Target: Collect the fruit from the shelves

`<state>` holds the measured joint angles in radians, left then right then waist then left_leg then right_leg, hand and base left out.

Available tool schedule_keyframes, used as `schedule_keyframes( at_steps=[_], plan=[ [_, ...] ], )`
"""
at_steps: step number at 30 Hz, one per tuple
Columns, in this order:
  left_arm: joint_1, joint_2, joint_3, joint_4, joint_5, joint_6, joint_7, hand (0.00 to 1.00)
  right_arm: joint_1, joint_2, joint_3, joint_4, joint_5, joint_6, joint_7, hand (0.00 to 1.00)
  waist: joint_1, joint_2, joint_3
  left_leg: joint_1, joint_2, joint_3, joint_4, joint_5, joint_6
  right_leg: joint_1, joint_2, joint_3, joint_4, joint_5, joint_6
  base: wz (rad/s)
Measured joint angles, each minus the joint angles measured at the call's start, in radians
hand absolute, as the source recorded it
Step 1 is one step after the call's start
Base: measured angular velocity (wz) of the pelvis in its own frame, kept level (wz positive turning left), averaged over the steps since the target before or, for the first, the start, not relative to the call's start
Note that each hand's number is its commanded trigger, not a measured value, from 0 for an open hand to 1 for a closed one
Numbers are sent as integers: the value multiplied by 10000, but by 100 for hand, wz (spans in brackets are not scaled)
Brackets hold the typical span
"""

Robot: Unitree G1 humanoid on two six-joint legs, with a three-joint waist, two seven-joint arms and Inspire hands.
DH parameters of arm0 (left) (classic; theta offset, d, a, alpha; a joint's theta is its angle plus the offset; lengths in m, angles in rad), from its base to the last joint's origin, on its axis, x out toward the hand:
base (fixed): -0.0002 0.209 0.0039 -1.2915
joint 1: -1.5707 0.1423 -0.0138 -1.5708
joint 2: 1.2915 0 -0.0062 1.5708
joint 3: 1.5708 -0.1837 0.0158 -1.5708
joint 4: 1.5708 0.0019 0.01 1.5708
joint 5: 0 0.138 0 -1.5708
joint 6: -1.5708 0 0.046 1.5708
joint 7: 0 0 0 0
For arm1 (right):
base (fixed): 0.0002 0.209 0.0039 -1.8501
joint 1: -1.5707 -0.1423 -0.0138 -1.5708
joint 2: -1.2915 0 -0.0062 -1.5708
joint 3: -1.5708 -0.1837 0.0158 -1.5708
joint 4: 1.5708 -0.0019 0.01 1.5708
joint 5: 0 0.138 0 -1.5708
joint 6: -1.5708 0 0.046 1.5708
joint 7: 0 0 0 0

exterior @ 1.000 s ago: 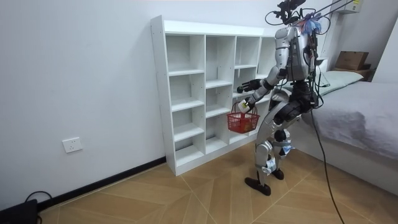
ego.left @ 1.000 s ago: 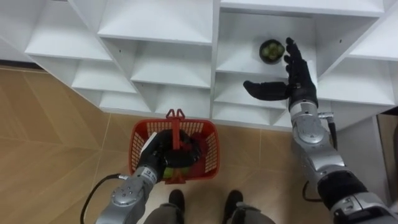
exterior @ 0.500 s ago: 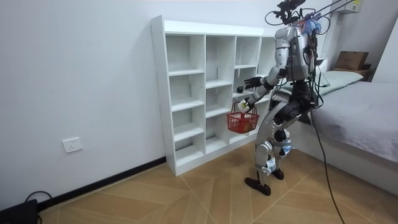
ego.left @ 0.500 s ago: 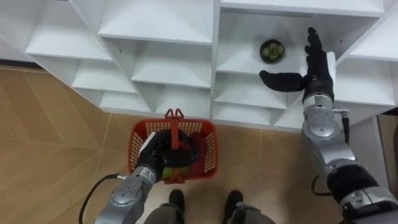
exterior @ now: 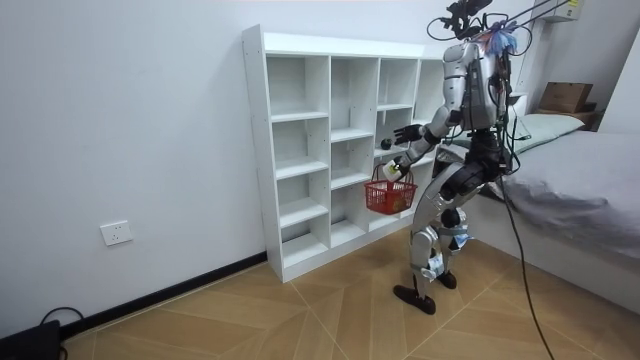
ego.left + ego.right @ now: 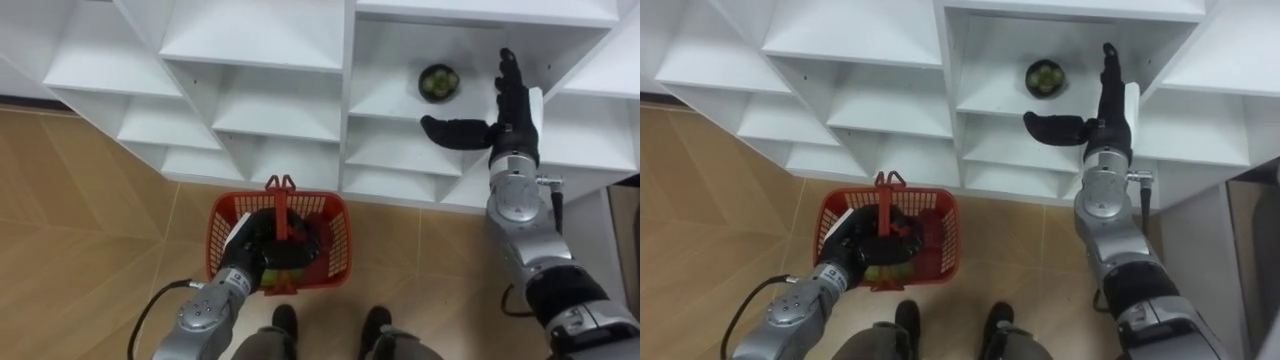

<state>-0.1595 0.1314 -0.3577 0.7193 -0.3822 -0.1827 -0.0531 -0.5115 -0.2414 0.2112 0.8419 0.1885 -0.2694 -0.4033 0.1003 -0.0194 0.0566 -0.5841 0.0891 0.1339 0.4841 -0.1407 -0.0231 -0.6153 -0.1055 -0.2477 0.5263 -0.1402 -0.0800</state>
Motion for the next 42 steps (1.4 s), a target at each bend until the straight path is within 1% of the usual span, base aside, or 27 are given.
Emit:
schedule_keyframes(
  at_steps=[3,6,7,11,15,17,21,23,31,34,37,42],
  plan=[
    [-1,-108,-15,-3,6,31,0,100,-9,2,-4,57,8,14,21,0,154,-1,1,-63,8,-4,52,-12,-13,-71,-12,12,97,-62,3,0],
    [-1,-194,-81,-44,4,32,40,100,-299,41,8,193,-59,17,117,0,234,9,7,-317,11,-71,177,-1,-27,-288,-7,-29,179,-46,-49,3],
    [6,-217,-201,-44,5,32,60,100,-386,44,11,315,-66,17,182,0,271,7,9,-340,5,-98,180,6,-35,-305,-7,-35,190,-24,-89,5],
    [11,-252,-489,-43,10,32,69,100,-602,44,10,526,-88,20,367,0,398,3,12,-352,-5,-138,183,4,-37,-304,-9,-45,206,-57,-85,1],
    [8,-276,-530,-44,11,32,102,100,-641,46,10,526,-397,20,485,0,415,0,23,-393,-31,-238,198,6,-41,-317,-11,-59,237,-99,-75,7],
    [8,-287,-698,-43,-3,32,265,100,-689,44,10,525,-396,20,521,0,422,-14,47,-404,-90,-288,187,11,-47,-342,-48,-65,297,-155,-49,8],
    [23,-347,-800,-44,34,35,281,100,-1002,32,-6,523,-405,64,563,0,427,-52,76,-607,-167,-264,203,20,-30,-614,-156,-49,423,-164,-38,0],
    [36,-367,-797,-44,40,114,280,100,-1086,36,-9,523,-416,97,571,0,444,-69,87,-694,-171,-264,234,17,-21,-702,-161,-45,448,-159,-45,0],
    [36,-368,-781,-43,33,237,273,100,-1184,38,-10,522,-416,110,570,0,449,-70,87,-673,-188,-240,234,12,-19,-720,-205,-47,532,-220,-53,0],
    [38,-374,-786,-43,34,298,256,100,-1180,38,-4,523,-417,216,571,0,449,-72,88,-673,-185,-230,233,12,-19,-723,-205,-47,537,-223,-54,0],
    [38,-371,-786,-44,30,303,256,100,-1175,37,3,523,-416,313,572,0,447,-78,91,-673,-181,-205,237,12,-19,-744,-223,-33,575,-228,-58,0],
    [38,-377,-780,-45,6,303,254,100,-1175,11,2,564,-427,315,571,0,451,-97,103,-710,-170,-187,311,9,-16,-795,-257,-28,672,-248,-82,0]
  ],
)
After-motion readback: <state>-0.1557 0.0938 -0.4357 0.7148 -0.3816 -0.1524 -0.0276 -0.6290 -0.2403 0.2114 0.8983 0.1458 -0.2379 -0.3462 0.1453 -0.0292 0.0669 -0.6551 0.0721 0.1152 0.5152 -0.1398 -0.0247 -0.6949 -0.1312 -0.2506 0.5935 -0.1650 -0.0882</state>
